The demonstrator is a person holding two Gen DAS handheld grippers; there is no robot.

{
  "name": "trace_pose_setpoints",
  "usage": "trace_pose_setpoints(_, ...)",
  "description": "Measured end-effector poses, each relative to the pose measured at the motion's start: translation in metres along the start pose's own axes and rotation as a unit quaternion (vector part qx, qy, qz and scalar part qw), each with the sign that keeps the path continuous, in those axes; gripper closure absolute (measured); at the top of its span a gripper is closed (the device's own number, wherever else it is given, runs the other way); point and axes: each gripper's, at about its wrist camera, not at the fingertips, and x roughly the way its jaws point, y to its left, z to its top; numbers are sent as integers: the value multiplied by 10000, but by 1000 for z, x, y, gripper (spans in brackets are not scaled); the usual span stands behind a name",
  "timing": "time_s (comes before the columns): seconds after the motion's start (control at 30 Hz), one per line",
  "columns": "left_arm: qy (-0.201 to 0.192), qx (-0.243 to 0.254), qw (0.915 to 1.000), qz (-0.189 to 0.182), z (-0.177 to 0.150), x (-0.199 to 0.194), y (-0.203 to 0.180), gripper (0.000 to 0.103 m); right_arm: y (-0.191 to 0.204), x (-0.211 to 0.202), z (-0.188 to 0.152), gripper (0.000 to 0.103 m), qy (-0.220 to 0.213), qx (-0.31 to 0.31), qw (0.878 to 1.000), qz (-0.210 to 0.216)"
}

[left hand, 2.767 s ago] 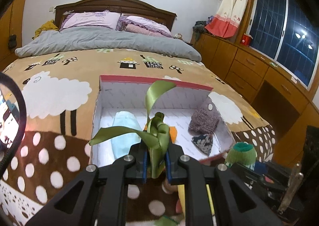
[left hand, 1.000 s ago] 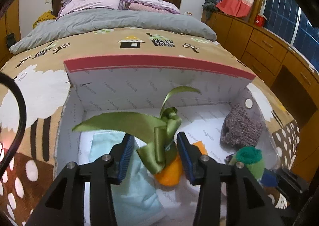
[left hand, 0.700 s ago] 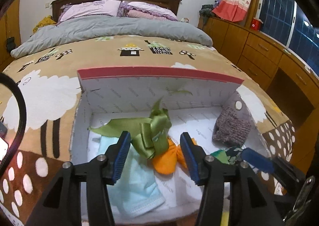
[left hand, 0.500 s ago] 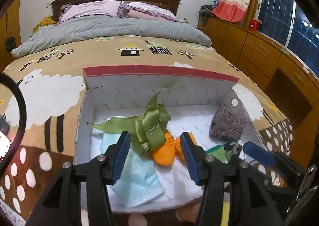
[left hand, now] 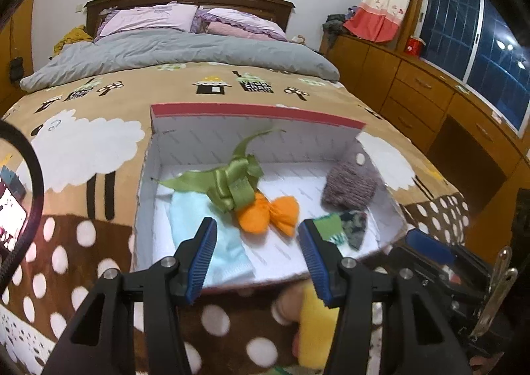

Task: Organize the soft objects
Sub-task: 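Carry the ribbon and 'FIRST' sock into the box and open both grippers, then grasp the yellow sponge with the left gripper while the right grasps the white mesh bag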

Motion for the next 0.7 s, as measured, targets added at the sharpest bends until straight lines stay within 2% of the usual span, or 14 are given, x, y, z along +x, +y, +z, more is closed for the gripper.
trace_pose_setpoints(0.27, 126, -40, 9997, -213, -20, -16, -12, 49, 1, -20, -17, 51, 4, -47, 9999, -92)
trace_pose_setpoints(0.47, 413, -153, 9985, -335, -37, -15, -18, 49, -3, -27, -29, 51, 74, -60, 9998, -176)
trace_pose_setpoints(0.7, 575, -145, 9969, -519, -51, -16, -24, 48, -7, -34, -40, 51, 80, 37, 9997, -225)
